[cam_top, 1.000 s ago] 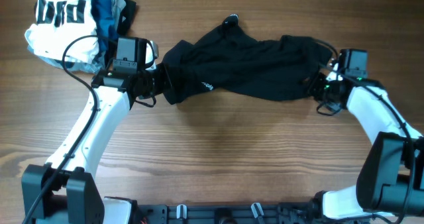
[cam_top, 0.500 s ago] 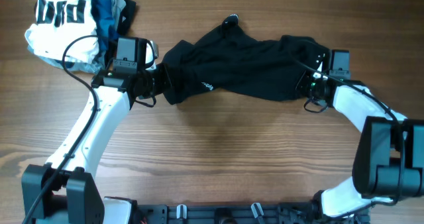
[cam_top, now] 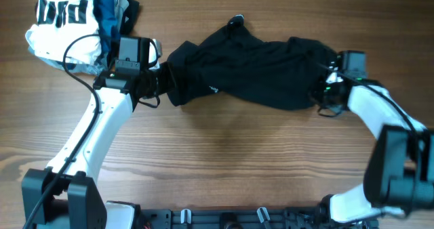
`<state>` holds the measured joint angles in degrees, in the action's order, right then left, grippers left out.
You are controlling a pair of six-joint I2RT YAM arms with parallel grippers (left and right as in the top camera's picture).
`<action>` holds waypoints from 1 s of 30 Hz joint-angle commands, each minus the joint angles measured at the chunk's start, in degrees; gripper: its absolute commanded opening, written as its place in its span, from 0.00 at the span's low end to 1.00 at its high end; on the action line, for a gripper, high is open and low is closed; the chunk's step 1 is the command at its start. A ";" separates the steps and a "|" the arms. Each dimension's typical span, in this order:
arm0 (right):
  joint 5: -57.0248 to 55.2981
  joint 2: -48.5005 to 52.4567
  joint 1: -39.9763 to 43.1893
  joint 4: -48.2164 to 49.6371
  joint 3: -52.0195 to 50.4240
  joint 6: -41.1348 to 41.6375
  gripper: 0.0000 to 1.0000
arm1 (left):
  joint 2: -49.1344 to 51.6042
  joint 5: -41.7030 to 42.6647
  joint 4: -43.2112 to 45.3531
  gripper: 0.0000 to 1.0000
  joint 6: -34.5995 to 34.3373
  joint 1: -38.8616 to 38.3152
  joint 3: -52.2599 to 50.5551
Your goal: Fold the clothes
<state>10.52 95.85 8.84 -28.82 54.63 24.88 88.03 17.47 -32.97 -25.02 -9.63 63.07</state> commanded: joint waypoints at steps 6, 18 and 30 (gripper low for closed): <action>5.49 -20.46 10.69 -11.43 20.44 -8.44 0.04 | -8.55 -0.70 1.31 0.04 -0.98 0.15 14.21; 15.61 -24.46 21.57 -25.14 47.74 -13.18 0.04 | -23.98 -2.10 3.76 0.04 -0.92 0.15 27.08; 16.55 -22.56 24.13 -31.08 54.25 -15.91 0.04 | -31.17 -5.88 4.79 0.04 2.56 0.15 27.06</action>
<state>27.05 71.24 32.47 -59.46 108.20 11.07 55.02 16.08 -28.25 -24.27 -9.78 89.43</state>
